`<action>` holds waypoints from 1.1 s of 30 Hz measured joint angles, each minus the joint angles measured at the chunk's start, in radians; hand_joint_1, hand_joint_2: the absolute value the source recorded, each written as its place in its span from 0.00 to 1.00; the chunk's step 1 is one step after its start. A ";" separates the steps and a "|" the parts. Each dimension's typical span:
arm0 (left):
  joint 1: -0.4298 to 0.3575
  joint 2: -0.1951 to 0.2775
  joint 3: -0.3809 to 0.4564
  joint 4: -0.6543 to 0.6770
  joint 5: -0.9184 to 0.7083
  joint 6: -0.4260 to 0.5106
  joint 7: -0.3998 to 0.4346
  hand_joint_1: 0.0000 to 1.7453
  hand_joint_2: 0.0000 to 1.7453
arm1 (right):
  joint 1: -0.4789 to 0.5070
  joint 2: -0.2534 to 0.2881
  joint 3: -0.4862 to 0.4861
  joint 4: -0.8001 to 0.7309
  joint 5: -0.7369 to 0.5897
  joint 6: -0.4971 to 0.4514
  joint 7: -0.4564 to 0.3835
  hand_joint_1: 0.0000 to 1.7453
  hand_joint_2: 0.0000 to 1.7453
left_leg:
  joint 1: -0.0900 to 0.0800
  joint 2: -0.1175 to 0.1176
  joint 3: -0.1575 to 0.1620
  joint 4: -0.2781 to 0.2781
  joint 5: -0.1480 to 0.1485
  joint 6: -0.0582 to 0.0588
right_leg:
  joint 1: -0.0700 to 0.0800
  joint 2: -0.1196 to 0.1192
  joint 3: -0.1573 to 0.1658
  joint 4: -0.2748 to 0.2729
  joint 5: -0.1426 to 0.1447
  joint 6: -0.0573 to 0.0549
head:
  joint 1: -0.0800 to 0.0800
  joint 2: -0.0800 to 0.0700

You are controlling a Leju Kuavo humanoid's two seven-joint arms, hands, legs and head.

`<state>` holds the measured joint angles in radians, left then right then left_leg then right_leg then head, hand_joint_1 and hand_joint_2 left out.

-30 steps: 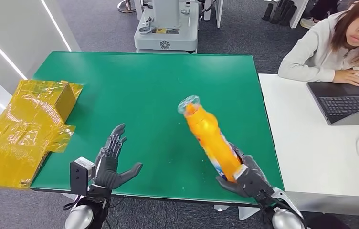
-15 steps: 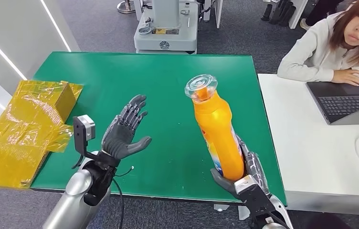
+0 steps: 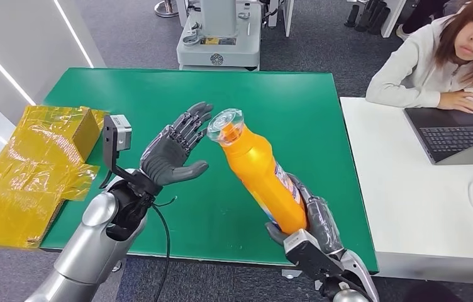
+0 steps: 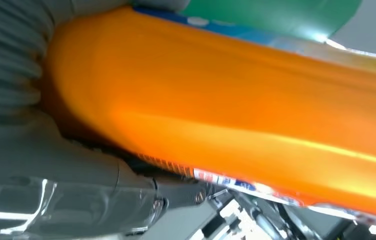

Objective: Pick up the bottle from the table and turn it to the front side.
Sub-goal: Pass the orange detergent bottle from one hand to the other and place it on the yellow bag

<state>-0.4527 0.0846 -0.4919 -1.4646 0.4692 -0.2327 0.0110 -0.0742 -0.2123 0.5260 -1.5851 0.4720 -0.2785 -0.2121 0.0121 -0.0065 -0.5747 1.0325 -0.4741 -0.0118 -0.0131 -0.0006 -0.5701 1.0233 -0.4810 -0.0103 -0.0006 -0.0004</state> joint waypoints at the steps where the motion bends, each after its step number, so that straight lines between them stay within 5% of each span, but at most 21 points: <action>1: 0.000 0.006 -0.001 -0.005 0.001 -0.008 0.005 0.00 1.00 | -0.001 0.000 -0.004 0.005 0.007 0.005 0.002 1.00 1.00 | 0.000 0.000 0.000 0.000 0.000 0.000 | 0.000 0.000 0.000 0.000 0.000 0.000 | 0.000 0.000; 18: -0.074 0.054 -0.093 -0.033 0.112 -0.078 0.042 0.00 1.00 | -0.116 -0.020 0.015 0.098 -0.051 -0.015 -0.050 1.00 1.00 | 0.000 0.000 0.000 0.000 0.001 -0.001 | 0.000 0.000 0.000 0.000 0.001 0.001 | 0.000 0.000; 33: -0.180 -0.015 -0.174 0.003 0.039 0.039 0.006 0.00 1.00 | -0.204 0.053 0.127 0.200 -0.010 0.000 -0.013 1.00 1.00 | 0.000 0.001 0.000 0.000 0.001 -0.001 | 0.000 0.001 -0.001 0.000 0.001 0.001 | 0.000 0.000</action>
<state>-0.6328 0.0701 -0.6658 -1.4619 0.5082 -0.1941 0.0166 -0.2778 -0.1597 0.6529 -1.3856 0.4616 -0.2784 -0.2249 0.0122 -0.0057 -0.5749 1.0328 -0.4735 -0.0124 -0.0131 0.0007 -0.5713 1.0235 -0.4800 -0.0098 -0.0006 -0.0004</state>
